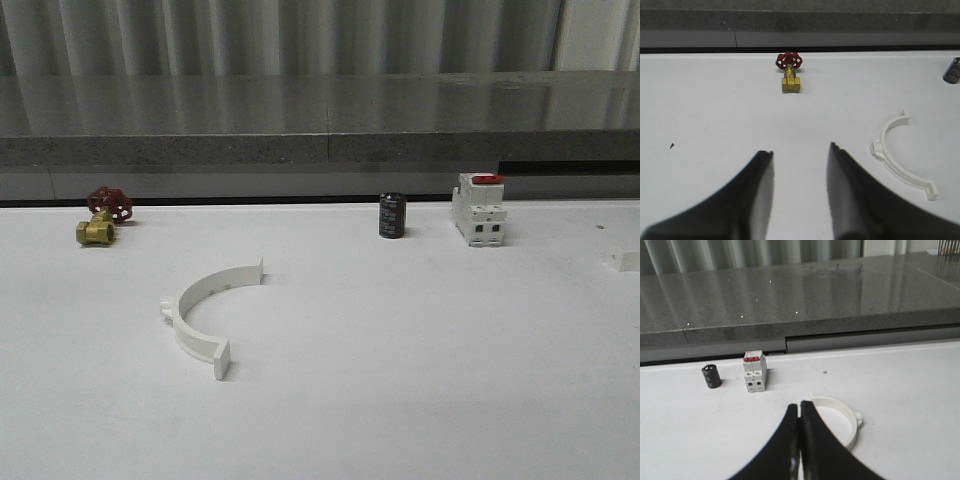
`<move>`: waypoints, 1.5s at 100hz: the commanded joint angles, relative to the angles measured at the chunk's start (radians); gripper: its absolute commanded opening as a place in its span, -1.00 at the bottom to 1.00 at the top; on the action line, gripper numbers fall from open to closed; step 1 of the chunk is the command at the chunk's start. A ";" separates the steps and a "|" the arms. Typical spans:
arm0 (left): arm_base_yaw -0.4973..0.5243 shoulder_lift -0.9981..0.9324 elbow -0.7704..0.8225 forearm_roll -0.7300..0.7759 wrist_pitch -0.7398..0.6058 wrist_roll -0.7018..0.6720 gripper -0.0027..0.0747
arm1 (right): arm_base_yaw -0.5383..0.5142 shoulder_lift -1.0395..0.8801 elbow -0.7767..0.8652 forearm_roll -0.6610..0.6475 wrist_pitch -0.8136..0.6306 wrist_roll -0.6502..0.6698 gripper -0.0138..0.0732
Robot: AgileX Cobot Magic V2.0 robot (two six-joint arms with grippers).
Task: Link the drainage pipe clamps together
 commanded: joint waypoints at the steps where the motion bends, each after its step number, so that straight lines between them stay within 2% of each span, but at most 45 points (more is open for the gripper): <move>1: 0.001 -0.009 -0.024 -0.010 -0.091 0.000 -0.87 | 0.000 0.115 -0.148 -0.003 0.053 0.001 -0.84; 4: 0.001 -0.009 -0.024 -0.010 -0.095 0.000 -0.99 | 0.000 0.153 -0.198 -0.003 0.093 0.001 -0.84; 22: 0.001 -0.009 -0.024 -0.002 -0.103 0.000 -0.99 | 0.000 0.391 -0.410 0.018 0.322 0.001 -0.84; 46: 0.001 -0.009 -0.024 -0.002 -0.103 0.000 -0.99 | 0.000 0.572 -0.469 0.063 0.378 0.001 -0.79; 56: 0.001 -0.009 -0.024 -0.002 -0.103 0.000 -0.99 | 0.000 0.621 -0.469 0.066 0.398 0.001 -0.50; 70: 0.001 -0.009 -0.024 -0.002 -0.103 0.000 -0.99 | 0.000 0.662 -0.469 0.066 0.388 0.000 0.28; 78: 0.001 -0.009 -0.024 -0.002 -0.103 0.000 -0.99 | 0.000 0.691 -0.470 0.066 0.357 -0.004 0.50; 101: 0.001 -0.009 -0.024 -0.002 -0.103 0.000 -0.99 | -0.013 0.919 -0.584 0.059 0.347 -0.050 0.52; 121: 0.001 -0.009 -0.024 -0.002 -0.103 0.000 -0.99 | -0.129 1.141 -0.723 0.069 0.333 -0.125 0.52; 150: 0.001 -0.009 -0.024 -0.002 -0.103 0.000 -0.99 | -0.230 1.432 -0.848 0.163 0.337 -0.347 0.52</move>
